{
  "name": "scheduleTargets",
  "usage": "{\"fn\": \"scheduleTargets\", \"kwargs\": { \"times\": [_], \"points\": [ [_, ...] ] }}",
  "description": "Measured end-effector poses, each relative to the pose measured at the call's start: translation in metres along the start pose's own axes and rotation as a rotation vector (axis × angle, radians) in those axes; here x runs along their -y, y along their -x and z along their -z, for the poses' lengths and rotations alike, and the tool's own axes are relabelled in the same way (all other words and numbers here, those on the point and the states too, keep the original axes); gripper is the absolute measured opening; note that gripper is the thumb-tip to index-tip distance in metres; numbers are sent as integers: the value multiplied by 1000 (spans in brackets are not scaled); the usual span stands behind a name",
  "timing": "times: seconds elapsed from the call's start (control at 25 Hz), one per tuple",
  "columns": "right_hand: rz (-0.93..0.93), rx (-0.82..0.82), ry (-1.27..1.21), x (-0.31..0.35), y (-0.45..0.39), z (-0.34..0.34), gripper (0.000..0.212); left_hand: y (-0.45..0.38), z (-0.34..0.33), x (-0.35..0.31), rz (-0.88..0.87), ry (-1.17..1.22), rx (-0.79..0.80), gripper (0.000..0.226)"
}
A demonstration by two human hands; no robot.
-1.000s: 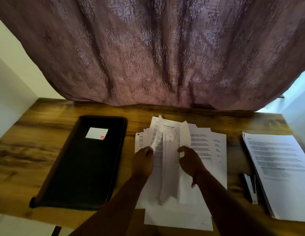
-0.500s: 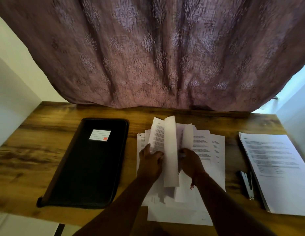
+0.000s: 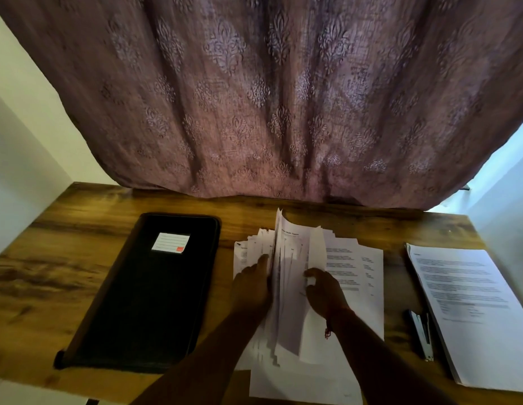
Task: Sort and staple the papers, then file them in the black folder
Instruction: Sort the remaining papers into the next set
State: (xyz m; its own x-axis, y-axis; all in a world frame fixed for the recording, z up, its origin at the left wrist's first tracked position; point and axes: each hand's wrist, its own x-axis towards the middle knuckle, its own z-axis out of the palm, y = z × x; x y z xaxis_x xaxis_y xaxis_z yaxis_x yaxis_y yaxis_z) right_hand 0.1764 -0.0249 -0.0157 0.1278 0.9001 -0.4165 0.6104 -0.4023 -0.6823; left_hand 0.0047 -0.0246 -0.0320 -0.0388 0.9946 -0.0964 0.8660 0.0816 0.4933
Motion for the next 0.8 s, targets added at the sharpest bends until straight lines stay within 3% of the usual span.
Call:
{"fn": "scheduleTargets", "kwargs": {
  "times": [0.16, 0.28, 0.4, 0.6, 0.68, 0.8],
  "points": [
    [18, 0, 23, -2, -1, 1, 37, 1, 8, -3, -27, -42, 65, 42],
    [28, 0, 36, -5, -4, 1, 35, -1, 10, -4, -96, -137, -21, 38],
    [34, 3, 52, -5, -5, 1, 35, -2, 6, -3, -158, -238, -1, 34],
    [32, 10, 45, -8, -7, 1, 36, -4, -6, 10, -162, -164, -96, 33],
    [25, 15, 49, -8, -8, 1, 36, -1, -9, 6, -241, -72, -56, 30],
    [17, 23, 38, -6, -9, 0, 28, 1, -4, 1, -99, 230, 78, 23]
  ]
}}
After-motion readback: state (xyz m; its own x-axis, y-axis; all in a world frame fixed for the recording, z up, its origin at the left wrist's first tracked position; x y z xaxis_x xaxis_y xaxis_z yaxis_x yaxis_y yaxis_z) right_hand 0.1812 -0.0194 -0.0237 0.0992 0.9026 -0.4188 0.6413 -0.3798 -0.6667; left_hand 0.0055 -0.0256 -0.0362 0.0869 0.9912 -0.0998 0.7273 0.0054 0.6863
